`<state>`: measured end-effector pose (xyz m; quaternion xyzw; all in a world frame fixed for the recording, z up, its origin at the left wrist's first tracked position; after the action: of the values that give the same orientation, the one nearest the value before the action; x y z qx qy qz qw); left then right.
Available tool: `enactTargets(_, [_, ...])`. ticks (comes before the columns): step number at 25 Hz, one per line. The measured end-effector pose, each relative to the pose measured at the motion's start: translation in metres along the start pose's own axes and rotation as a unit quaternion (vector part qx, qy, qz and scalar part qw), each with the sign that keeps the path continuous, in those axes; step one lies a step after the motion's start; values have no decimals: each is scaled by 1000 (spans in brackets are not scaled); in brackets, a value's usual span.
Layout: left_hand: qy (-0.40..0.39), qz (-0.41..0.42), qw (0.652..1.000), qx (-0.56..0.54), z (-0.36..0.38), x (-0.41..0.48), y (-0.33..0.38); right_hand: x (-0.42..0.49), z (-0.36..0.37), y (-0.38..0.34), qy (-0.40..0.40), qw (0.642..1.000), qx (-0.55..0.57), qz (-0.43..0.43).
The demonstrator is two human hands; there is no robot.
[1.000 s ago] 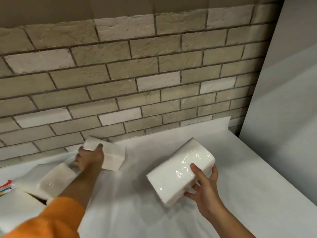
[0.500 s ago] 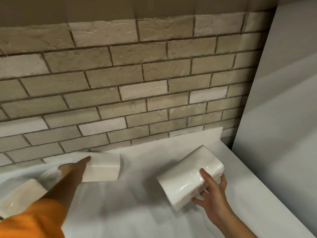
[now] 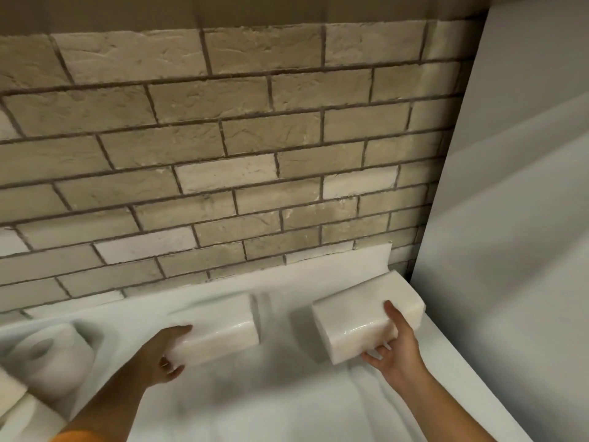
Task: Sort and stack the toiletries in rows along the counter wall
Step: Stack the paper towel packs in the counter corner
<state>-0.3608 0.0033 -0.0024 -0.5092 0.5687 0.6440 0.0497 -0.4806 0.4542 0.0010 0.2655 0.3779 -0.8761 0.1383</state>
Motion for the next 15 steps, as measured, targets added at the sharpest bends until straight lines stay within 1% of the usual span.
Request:
enactTargets(3, [-27,-1,998,-48,16,-14,-4,19,-5,-16,26,1000,8,-9])
enactTargets(6, [-44,-12,999,-28,25,-29,-11,42,0,-32,62,998,9,-3])
enactTargets(8, [-48,8,999,-25,36,-43,-19,60,4,-46,76,997,22,-1])
enactTargets(11, [-47,80,990,-103,59,-64,-38,95,6,-64,73,997,31,-4])
enactTargets(15, [-51,94,976,-191,82,-88,-59,110,21,-89,36,999,34,-5])
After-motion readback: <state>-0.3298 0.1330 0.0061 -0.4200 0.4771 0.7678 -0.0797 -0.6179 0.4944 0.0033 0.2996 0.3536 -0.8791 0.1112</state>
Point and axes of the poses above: each hand's wrist, its own x-axis towards the middle knuckle, its own z-axis out of the palm, y = z × x, the point moved 3 cm from there along x, towards the middle knuckle, and after that the axes turned 11 degrees about x, right-handed, at the moved point
